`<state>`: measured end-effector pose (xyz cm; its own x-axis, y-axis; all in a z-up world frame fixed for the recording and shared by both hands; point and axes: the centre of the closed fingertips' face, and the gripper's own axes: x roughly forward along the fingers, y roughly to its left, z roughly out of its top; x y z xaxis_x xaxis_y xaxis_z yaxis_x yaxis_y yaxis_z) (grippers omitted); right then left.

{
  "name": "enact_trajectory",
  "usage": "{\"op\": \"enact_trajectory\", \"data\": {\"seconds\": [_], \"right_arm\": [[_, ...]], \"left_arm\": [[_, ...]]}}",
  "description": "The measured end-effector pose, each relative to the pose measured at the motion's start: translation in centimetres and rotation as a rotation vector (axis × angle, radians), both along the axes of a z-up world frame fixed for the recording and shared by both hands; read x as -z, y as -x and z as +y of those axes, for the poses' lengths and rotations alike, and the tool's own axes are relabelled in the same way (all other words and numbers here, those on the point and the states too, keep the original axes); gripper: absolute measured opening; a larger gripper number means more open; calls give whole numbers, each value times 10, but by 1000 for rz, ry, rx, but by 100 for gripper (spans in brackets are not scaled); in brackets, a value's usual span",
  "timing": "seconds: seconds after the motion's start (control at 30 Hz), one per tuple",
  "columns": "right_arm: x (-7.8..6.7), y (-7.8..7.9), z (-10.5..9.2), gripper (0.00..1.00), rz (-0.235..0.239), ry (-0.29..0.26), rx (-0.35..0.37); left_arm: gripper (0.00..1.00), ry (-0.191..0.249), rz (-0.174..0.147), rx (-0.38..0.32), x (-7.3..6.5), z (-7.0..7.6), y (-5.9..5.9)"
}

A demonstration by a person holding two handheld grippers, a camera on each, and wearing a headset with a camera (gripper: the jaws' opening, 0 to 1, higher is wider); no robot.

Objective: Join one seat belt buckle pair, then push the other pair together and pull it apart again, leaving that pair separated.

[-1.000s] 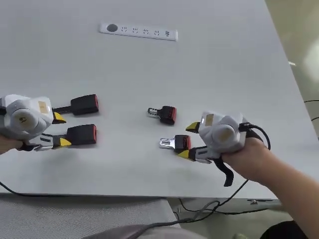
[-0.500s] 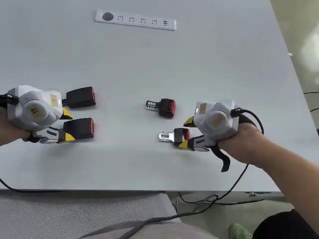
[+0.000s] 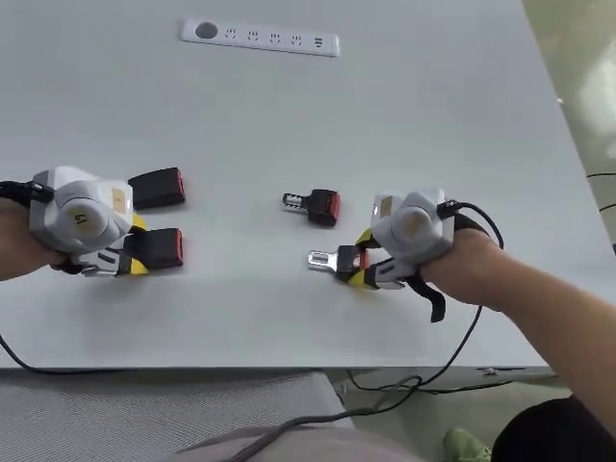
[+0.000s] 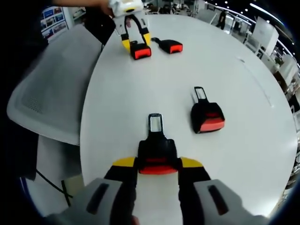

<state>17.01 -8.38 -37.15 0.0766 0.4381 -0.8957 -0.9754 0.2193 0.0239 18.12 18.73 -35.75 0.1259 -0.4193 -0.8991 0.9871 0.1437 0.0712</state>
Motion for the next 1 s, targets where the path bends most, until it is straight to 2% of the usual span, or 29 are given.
{"op": "enact_trajectory", "data": {"seconds": [0.07,0.17,0.4,0.5,0.83,1.0], "right_arm": [[0,-1,0,34,16,-7,11],[0,0,1,34,19,-6,-14],[2,0,1,34,48,-12,-38],[3,0,2,34,45,-13,-48],[3,0,3,34,40,0,-47],[3,1,6,34,32,-3,-22]], "left_arm": [[33,-10,-2,16,1,0,0],[33,-42,-10,62,3,0,1],[33,-49,17,86,3,-1,2],[33,-59,20,98,3,-1,2],[33,-55,54,80,5,0,2],[33,-59,57,80,5,0,3]]}}
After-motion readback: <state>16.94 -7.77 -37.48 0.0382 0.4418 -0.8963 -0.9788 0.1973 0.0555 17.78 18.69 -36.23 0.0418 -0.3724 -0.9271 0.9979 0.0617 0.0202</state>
